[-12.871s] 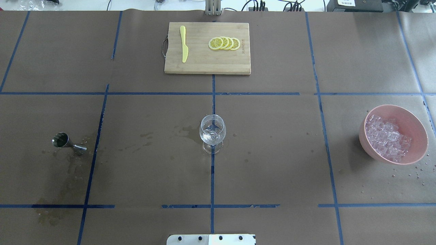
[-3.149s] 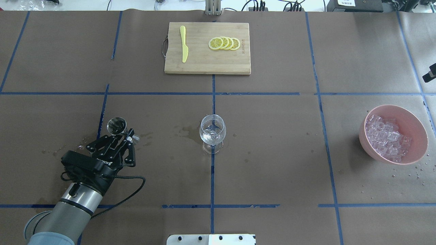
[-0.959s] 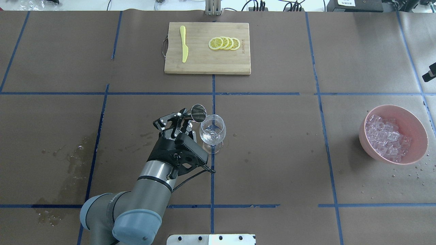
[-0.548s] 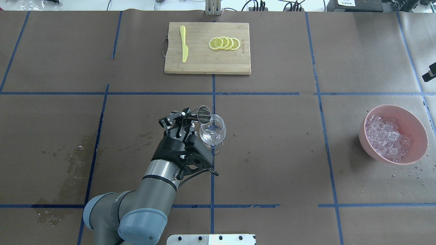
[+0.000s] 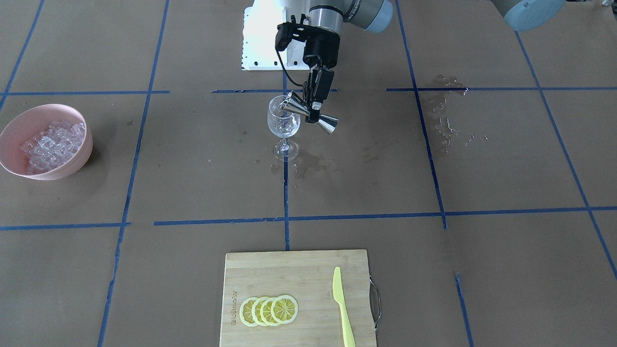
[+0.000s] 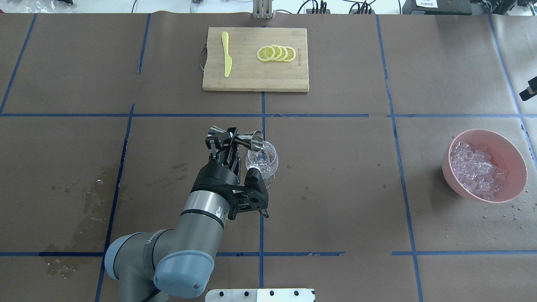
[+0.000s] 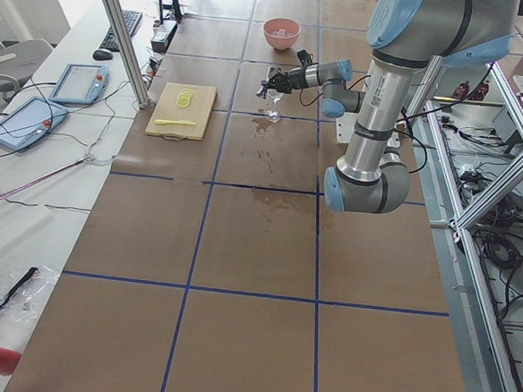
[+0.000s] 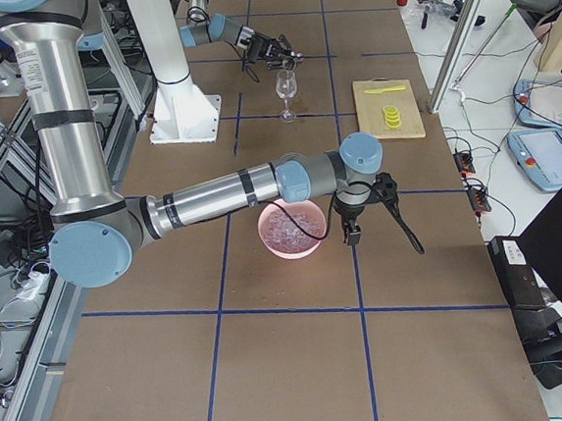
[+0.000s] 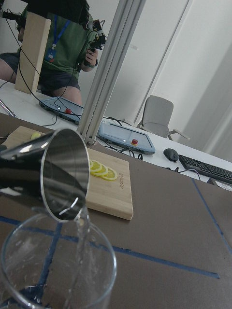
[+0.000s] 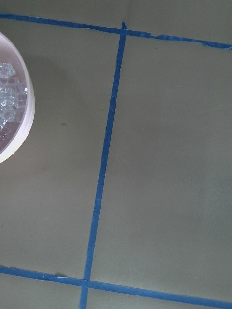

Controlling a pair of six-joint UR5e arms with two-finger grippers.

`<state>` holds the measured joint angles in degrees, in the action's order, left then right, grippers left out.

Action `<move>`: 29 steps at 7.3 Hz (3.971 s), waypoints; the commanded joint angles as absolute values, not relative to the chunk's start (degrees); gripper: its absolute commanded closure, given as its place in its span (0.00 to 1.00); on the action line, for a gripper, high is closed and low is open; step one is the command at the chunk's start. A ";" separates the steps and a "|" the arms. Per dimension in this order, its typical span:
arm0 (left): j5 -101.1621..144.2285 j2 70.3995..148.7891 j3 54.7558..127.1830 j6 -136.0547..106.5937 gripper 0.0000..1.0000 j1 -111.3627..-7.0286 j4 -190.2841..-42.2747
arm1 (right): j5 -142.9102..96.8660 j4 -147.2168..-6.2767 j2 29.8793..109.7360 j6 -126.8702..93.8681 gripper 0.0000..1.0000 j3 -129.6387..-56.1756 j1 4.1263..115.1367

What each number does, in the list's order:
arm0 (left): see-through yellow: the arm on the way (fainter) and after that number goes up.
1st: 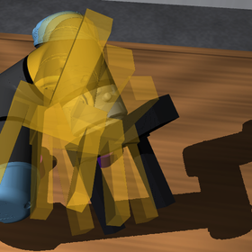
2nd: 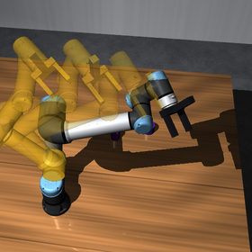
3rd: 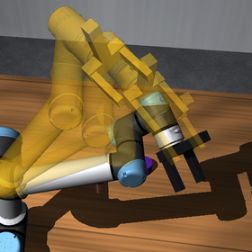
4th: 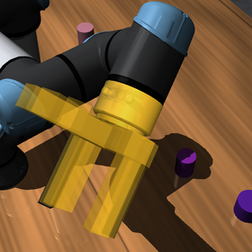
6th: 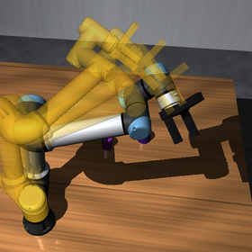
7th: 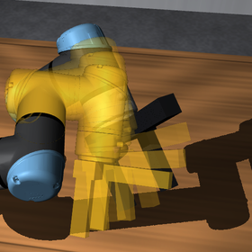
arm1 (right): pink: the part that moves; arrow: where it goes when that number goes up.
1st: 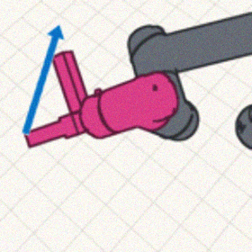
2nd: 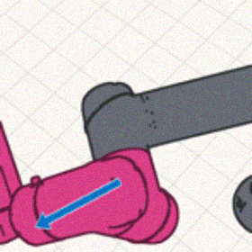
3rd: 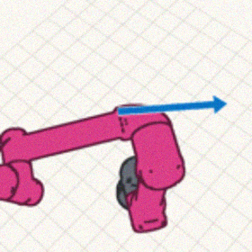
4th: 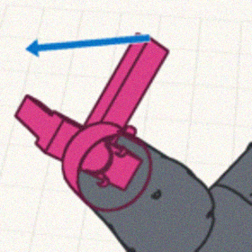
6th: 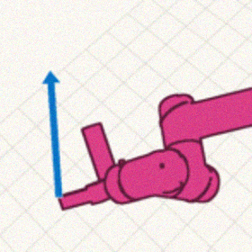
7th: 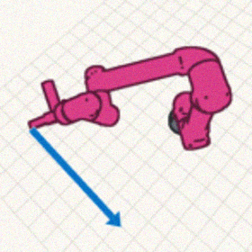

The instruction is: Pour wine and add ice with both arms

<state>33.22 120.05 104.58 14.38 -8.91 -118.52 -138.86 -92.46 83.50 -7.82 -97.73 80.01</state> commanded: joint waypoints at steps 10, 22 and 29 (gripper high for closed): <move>35.77 122.08 107.93 35.87 1.00 -9.84 -106.96 | -138.87 -92.46 83.50 -8.09 0.00 -98.00 79.45; 37.53 87.93 107.52 -32.45 1.00 -10.99 -154.01 | -138.78 -92.46 83.50 -11.69 0.00 -98.00 78.22; 39.02 79.80 94.49 -57.19 1.00 -10.28 -168.40 | -138.78 -92.37 83.50 -11.69 0.00 -98.09 77.87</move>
